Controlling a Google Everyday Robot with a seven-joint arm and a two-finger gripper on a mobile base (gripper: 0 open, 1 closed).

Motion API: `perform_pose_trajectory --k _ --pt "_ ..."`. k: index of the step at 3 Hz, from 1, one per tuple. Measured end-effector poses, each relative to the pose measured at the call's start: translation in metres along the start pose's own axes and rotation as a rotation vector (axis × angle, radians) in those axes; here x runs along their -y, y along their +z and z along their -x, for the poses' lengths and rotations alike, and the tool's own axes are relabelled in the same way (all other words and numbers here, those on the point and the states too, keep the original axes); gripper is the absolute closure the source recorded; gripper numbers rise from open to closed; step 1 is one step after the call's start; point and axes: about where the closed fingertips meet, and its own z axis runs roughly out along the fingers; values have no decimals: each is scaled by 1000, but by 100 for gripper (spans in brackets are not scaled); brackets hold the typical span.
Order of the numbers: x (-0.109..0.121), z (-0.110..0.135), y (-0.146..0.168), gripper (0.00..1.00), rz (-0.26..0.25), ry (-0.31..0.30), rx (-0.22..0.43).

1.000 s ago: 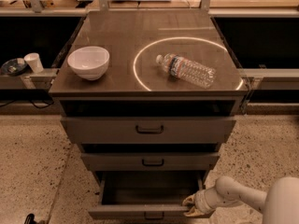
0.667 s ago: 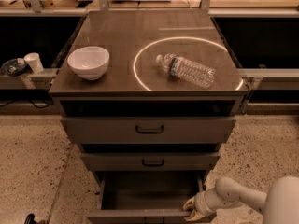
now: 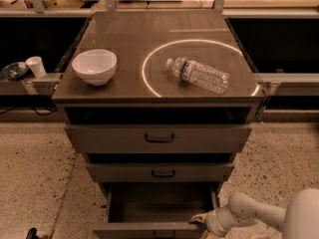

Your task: Open bottom drawer

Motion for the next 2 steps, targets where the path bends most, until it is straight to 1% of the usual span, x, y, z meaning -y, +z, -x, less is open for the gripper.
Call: perform_pose_trajectory --k 1,2 --pt "-10 12 1 15 17 -15 12" --pt "-14 16 1 0 26 -14 19"
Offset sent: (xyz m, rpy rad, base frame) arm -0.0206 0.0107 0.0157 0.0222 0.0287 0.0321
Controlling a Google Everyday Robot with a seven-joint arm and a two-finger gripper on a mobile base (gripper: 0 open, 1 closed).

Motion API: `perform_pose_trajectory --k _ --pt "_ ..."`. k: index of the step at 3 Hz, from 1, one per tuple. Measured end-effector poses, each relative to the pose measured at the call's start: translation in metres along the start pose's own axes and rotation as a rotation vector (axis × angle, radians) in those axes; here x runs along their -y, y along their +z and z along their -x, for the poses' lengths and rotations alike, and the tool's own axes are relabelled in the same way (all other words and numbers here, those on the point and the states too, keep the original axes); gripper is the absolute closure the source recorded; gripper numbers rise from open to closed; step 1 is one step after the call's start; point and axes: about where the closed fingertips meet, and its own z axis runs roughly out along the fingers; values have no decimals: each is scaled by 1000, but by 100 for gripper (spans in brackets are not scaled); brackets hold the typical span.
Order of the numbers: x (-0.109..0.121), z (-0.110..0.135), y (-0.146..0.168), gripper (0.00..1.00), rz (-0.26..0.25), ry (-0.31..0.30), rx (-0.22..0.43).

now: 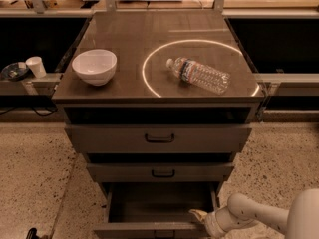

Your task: Open bottom drawer

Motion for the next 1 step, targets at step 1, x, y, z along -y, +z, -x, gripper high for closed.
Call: perform_pose_trajectory --k 1 --pt "0 0 0 0 0 0 0"
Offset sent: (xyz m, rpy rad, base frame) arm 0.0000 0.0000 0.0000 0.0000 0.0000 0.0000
